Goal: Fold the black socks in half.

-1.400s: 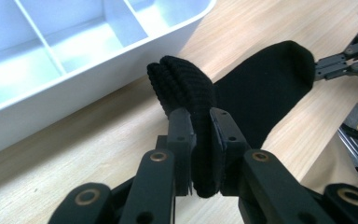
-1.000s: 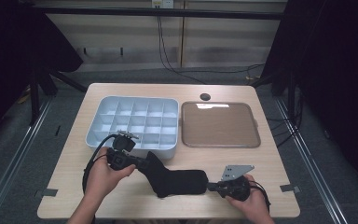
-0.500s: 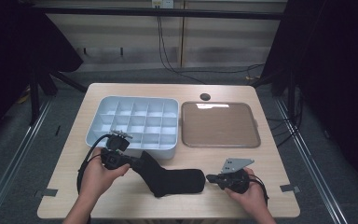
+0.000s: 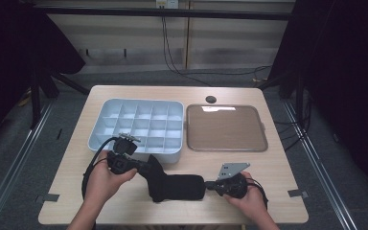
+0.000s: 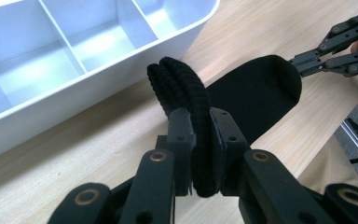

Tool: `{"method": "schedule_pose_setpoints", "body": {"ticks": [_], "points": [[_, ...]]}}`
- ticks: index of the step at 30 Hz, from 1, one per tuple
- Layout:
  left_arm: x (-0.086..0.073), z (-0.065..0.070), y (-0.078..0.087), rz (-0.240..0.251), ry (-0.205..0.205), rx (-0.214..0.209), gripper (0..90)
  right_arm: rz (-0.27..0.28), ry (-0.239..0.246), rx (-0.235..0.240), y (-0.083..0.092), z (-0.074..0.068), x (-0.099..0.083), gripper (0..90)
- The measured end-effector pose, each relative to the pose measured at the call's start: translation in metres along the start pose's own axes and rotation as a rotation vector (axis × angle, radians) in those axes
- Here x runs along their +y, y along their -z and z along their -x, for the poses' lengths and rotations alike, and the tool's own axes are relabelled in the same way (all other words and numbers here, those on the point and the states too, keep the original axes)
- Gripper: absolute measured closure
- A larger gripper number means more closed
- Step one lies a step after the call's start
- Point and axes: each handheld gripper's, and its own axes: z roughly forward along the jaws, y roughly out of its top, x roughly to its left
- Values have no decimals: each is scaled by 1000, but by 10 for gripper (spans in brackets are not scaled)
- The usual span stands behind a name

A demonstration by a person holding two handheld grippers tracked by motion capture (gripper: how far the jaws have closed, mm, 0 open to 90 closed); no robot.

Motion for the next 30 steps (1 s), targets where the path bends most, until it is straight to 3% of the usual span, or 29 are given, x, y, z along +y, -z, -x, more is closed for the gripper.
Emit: {"method": "schedule_pose_setpoints", "body": {"ticks": [12,16,30], "points": [[5,13,-8,-15,-29,-18,796,4,0,13,-2,-3,2,898],[5,16,-10,-18,-36,-42,796,8,-1,20,-3,-4,3,897],[9,25,-22,-39,-48,-48,798,6,11,28,-6,-7,5,898]]}}
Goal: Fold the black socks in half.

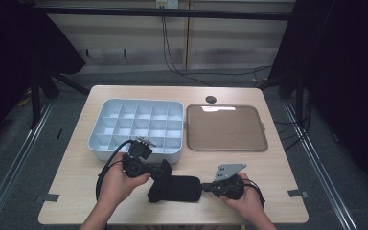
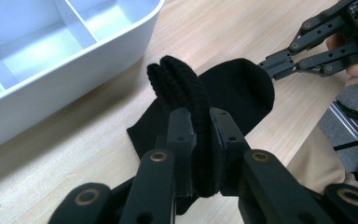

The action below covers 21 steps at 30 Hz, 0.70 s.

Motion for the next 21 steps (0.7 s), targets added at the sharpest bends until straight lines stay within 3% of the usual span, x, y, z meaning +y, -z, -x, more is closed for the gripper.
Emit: {"method": "schedule_pose_setpoints", "body": {"ticks": [21], "points": [[7,14,-13,-40,-39,-16,805,5,29,29,-8,-9,9,897]]}}
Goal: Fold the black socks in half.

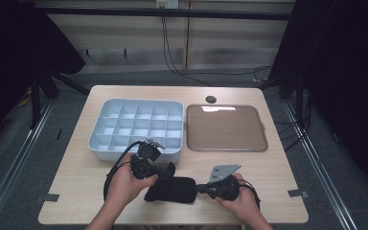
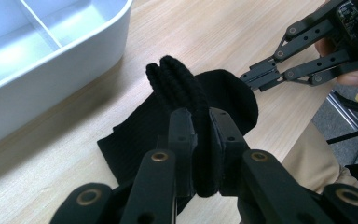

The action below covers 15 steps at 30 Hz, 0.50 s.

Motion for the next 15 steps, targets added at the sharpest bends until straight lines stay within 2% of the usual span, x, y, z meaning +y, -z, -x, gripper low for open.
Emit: {"method": "schedule_pose_setpoints", "body": {"ticks": [15], "points": [[-5,9,-27,-47,-16,-7,804,-6,13,13,-5,0,4,895]]}}
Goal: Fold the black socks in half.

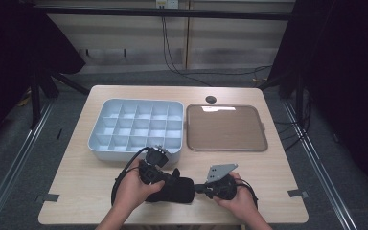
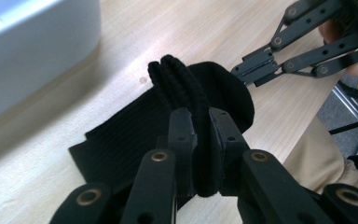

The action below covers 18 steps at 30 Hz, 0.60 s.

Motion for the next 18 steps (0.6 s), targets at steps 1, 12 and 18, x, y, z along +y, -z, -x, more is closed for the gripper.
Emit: {"method": "schedule_pose_setpoints", "body": {"ticks": [1,12,18], "points": [[0,0,-2,-1,-2,-1,804,1,2,0,0,0,0,895],[-1,3,-21,-26,-8,-13,799,-1,10,3,-1,1,2,895],[-2,3,-24,-23,0,-24,784,-2,15,-3,-1,2,2,894]]}}
